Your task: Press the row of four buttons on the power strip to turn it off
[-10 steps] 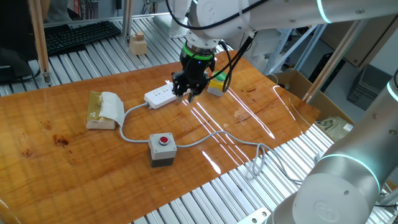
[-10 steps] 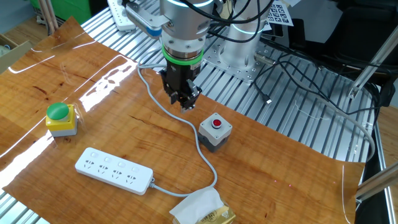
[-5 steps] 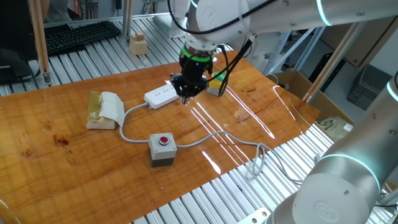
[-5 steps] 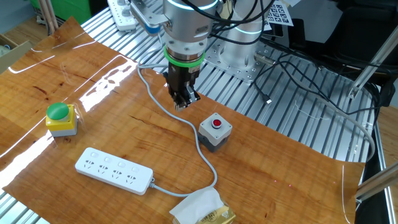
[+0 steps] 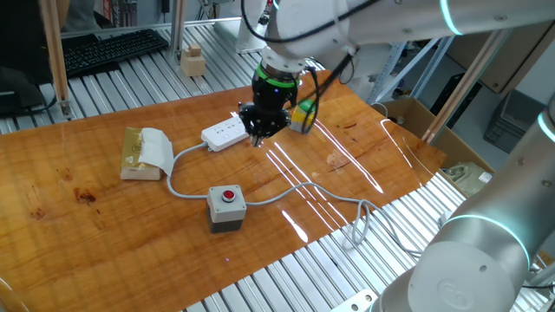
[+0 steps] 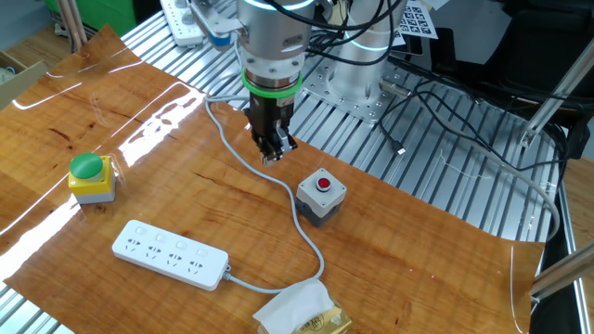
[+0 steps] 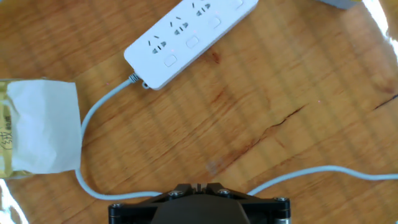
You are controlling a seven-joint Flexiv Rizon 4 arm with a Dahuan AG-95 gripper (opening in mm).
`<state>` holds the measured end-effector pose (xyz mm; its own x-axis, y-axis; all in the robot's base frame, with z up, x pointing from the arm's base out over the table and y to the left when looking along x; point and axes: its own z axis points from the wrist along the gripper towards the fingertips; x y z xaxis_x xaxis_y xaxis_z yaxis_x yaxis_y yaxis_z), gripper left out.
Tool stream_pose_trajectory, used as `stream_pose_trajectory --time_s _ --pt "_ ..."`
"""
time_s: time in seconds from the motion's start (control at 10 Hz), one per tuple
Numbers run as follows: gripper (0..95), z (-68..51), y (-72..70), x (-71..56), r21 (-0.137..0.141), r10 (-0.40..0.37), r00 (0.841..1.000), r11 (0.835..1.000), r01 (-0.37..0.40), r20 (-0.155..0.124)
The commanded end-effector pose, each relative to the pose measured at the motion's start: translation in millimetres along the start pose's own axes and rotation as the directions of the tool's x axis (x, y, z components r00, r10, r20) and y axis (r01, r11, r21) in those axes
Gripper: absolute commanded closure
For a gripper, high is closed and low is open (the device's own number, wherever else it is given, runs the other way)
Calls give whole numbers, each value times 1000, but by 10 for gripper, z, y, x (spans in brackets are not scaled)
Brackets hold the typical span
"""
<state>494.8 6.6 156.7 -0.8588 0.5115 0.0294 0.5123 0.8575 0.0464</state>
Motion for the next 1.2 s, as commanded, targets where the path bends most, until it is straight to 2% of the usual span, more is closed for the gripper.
stream_pose_trajectory --time_s 0.1,0.3,0.5,0.8,1.1,1.2 --pt "950 82 30 -61 57 184 983 982 -183 -20" --pt "950 141 28 -115 60 236 972 970 -235 -17" --pt "950 176 -11 -218 47 276 961 960 -275 -27" --pt "950 257 -55 -439 39 386 922 922 -385 -26" --pt "950 311 -20 -596 25 504 864 864 -503 -8" --pt "950 319 -7 -633 22 520 854 854 -519 -6"
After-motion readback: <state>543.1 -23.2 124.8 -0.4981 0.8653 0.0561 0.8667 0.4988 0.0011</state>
